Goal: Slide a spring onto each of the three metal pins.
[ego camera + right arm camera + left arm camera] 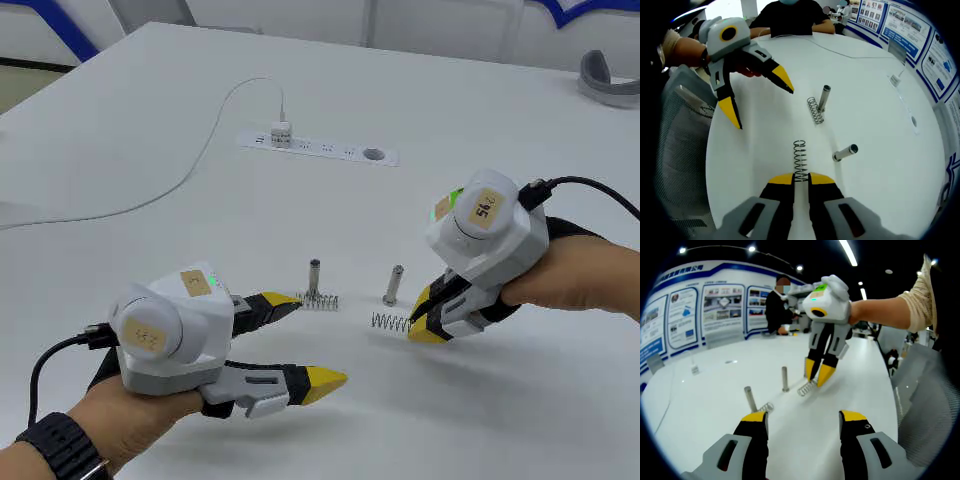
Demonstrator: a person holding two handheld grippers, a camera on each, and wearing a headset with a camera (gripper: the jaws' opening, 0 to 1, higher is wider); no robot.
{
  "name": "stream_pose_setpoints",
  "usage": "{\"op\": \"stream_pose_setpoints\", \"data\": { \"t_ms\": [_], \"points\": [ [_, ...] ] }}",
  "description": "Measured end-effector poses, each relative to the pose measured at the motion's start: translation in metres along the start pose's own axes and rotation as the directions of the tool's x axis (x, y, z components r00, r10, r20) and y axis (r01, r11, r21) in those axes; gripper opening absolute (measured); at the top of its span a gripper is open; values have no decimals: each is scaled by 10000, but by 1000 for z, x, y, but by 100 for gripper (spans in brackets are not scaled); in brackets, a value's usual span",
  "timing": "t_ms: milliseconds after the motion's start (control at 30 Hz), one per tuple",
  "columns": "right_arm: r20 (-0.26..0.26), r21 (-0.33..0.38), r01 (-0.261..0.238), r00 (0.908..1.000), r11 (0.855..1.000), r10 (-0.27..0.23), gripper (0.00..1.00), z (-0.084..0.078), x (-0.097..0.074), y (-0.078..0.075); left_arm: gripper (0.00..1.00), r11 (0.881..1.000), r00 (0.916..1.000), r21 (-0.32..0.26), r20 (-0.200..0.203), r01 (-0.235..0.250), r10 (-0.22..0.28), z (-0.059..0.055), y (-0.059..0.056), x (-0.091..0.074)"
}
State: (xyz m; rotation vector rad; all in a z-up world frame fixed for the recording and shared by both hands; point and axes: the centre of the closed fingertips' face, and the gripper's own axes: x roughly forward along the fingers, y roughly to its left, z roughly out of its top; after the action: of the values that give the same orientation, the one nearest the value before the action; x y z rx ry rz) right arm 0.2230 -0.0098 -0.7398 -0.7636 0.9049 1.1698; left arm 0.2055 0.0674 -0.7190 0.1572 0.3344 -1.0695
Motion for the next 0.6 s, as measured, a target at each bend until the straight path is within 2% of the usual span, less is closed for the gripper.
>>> {"op": "stream_pose_setpoints", "data": {
  "t_ms": [233, 600],
  "points": [
    [2, -420, -108, 9999, 9991, 108, 11, 4, -7, 10, 52, 9986, 9989, 243, -9, 478, -478, 3, -11, 7],
    [74, -992, -443, 9990, 9941, 452, 11, 14, -10, 26, 43, 9932, 9954, 663, -42, 962, -961, 7, -23, 15]
  ]
}}
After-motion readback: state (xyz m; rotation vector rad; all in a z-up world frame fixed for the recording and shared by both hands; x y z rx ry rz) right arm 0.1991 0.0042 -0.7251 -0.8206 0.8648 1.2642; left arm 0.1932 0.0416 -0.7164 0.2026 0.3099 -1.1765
